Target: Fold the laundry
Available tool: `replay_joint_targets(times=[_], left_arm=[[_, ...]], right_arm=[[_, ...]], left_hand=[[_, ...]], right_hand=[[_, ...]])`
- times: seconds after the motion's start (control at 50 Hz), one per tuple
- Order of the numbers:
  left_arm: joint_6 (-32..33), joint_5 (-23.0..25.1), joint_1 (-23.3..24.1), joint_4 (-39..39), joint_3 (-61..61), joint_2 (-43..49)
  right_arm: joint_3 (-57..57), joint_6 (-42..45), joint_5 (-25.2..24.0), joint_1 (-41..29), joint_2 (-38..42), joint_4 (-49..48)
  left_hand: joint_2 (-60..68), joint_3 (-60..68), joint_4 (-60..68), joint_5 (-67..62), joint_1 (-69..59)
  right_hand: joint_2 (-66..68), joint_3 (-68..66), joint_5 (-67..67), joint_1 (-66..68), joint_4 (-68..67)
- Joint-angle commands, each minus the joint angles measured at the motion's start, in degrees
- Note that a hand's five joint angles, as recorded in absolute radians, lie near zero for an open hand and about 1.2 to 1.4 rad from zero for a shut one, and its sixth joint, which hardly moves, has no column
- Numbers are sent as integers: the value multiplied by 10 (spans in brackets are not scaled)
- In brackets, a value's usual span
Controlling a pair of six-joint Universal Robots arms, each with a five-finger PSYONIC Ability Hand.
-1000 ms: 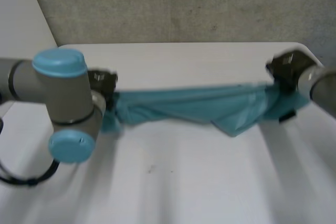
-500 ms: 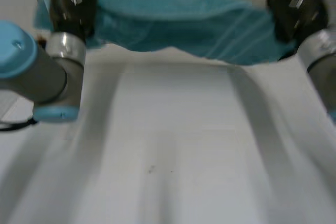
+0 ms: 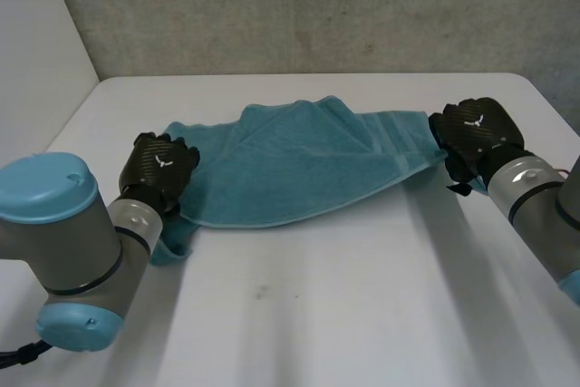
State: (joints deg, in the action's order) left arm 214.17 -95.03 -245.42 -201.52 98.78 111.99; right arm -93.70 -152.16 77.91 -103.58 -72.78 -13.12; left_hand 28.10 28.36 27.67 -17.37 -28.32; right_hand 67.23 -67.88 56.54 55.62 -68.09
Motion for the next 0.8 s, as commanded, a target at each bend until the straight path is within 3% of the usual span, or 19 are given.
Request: replay_joint_targets(times=[0.02, 0.08, 0.12, 0.24, 0.38, 0.54, 0.64, 0.68, 0.7, 0.74, 0.8], left_arm=[[-95, -12, 12, 25, 1, -27], [-135, -18, 13, 43, 2, -30], [-209, -26, 13, 79, -2, -32], [-285, -50, 13, 114, -13, -15], [-284, -93, 6, 119, -38, 41], [-280, -97, -3, 114, -50, 67], [-273, -96, -21, 106, -54, 70], [-271, -96, -25, 96, -56, 69], [-271, -96, -25, 96, -56, 69], [-270, -96, -36, 89, -55, 66], [-254, -92, -50, 98, -50, 47]], right_arm=[[15, -21, 1, 0, -47, 46], [27, -38, 2, 0, -68, 66], [29, -43, 1, 0, -74, 71], [37, -68, -3, 0, -120, 89], [39, -68, -5, 0, -153, 91], [41, -62, -7, 2, -161, 100], [41, -61, -9, 7, -160, 105], [41, -61, -10, 20, -161, 107], [41, -61, -10, 27, -161, 107], [44, -60, -11, 48, -159, 108], [55, -53, -12, 64, -150, 113]], left_hand=[[-11, -13, -6, 3, 13], [-14, -17, -10, 7, 16], [-44, -47, -40, 37, 46], [-85, -87, -80, 77, 87], [-76, -79, -72, 69, 78], [-51, -54, -47, 44, 53], [114, 111, 118, -121, -111], [266, 264, 271, -274, -264], [267, 264, 271, -274, -265], [518, 515, 522, -525, -516], [519, 516, 523, -526, -517]], right_hand=[[128, -121, 135, 244, -119], [128, -121, 135, 244, -119], [128, -121, 135, 244, -119], [128, -121, 135, 244, -119], [128, -121, 135, 244, -119], [128, -121, 135, 244, -119], [128, -121, 135, 244, -119], [128, -121, 135, 244, -119], [128, -121, 135, 244, -119], [128, -121, 135, 244, -119], [128, -121, 135, 244, -119]])
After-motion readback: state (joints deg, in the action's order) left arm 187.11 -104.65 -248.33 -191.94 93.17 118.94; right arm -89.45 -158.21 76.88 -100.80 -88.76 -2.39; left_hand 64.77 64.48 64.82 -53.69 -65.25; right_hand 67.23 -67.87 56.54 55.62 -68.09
